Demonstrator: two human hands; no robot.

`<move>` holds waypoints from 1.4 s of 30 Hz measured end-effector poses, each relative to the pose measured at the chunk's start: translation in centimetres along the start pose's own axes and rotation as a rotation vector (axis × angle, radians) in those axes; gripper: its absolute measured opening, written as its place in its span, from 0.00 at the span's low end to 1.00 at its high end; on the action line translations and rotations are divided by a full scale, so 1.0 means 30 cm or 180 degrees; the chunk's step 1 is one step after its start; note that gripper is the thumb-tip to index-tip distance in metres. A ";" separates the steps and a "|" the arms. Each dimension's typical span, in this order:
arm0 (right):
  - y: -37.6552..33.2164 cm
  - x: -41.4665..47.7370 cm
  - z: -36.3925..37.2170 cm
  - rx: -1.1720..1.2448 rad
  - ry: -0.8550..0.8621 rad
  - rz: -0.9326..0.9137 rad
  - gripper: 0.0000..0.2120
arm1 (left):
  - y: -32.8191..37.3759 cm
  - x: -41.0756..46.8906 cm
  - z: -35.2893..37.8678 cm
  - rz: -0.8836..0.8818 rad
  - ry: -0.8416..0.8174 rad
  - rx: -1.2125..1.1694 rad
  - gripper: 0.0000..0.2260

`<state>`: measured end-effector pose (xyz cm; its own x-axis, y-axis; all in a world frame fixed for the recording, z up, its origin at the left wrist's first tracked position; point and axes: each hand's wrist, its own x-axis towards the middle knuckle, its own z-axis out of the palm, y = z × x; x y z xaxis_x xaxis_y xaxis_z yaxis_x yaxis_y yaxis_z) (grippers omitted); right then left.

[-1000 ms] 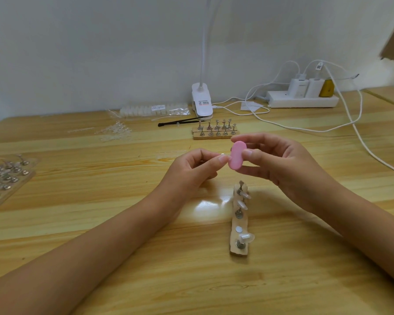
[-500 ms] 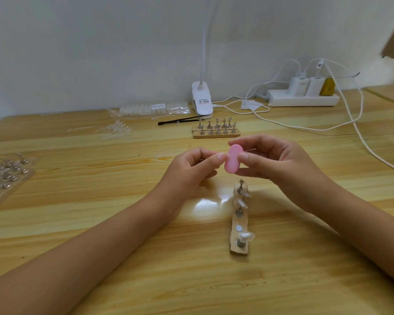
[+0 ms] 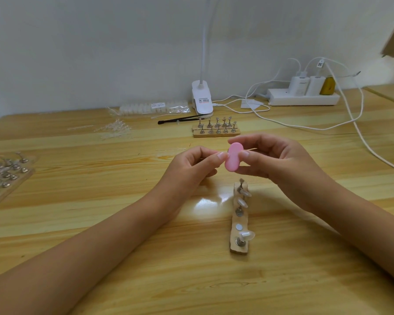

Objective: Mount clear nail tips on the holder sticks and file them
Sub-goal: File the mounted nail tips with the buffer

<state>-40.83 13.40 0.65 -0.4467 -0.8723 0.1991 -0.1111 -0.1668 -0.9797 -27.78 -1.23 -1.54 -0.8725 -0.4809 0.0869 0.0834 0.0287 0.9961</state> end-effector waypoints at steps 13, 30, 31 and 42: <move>-0.013 -0.002 -0.006 -0.0209 -0.0249 0.0140 0.14 | -0.008 0.001 -0.003 0.0019 0.0025 0.0072 0.12; -0.014 -0.003 0.003 -0.0146 0.0160 -0.0095 0.14 | -0.009 0.005 -0.001 -0.0004 0.0033 0.0097 0.08; -0.017 -0.003 0.000 -0.0153 0.0147 -0.0088 0.14 | -0.010 0.005 -0.001 -0.0010 0.0039 0.0101 0.09; -0.025 -0.006 -0.004 -0.0376 -0.0226 0.0107 0.14 | -0.014 0.006 -0.006 0.0043 0.0031 0.0128 0.11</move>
<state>-40.75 13.74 1.35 -0.3883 -0.9075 0.1600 -0.2027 -0.0852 -0.9755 -27.89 -1.47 -1.96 -0.8666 -0.4888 0.1002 0.0754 0.0703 0.9947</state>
